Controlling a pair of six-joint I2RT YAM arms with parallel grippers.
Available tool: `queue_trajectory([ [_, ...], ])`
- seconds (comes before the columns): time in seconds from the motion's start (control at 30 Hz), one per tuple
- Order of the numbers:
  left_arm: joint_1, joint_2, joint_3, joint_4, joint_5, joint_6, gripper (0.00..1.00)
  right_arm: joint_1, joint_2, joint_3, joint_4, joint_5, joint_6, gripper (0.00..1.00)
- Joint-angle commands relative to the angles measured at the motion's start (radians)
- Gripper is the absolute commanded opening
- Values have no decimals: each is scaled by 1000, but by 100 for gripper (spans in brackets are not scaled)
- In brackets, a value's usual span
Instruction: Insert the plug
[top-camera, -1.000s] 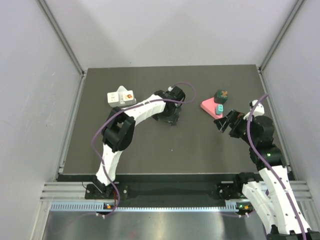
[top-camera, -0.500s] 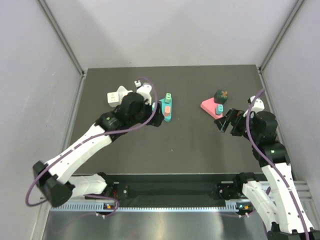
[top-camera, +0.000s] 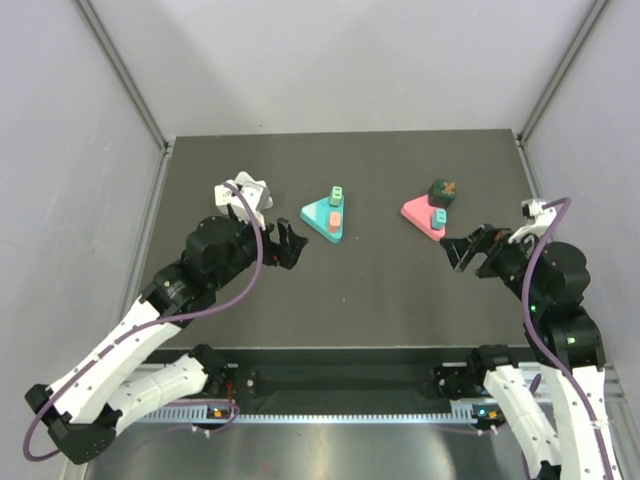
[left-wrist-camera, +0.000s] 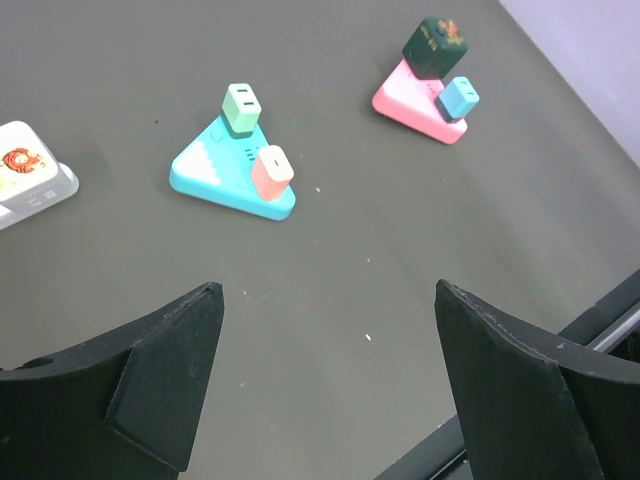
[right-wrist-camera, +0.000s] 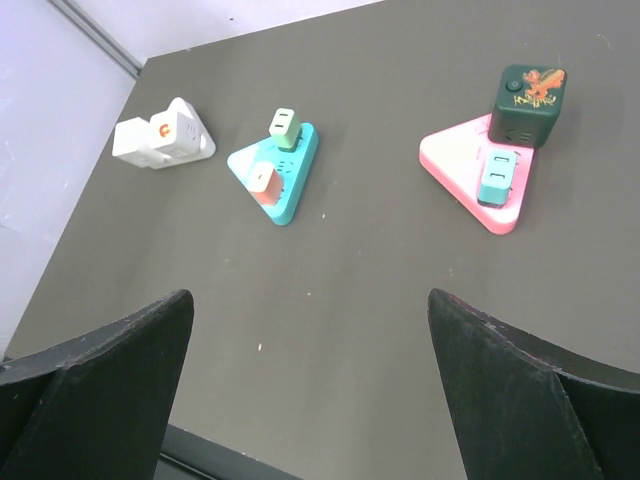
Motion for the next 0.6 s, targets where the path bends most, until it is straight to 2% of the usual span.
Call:
queue_trajectory([
  [0.0, 3, -18, -14, 74, -16, 22, 91, -11, -10, 20, 19, 9, 21, 100],
  [0.2, 3, -28, 3, 59, 73, -17, 95, -11, -26, 32, 25, 31, 26, 100],
  [0.57, 3, -57, 58, 28, 26, 17, 96, -11, -55, 8, 39, 44, 1, 100],
])
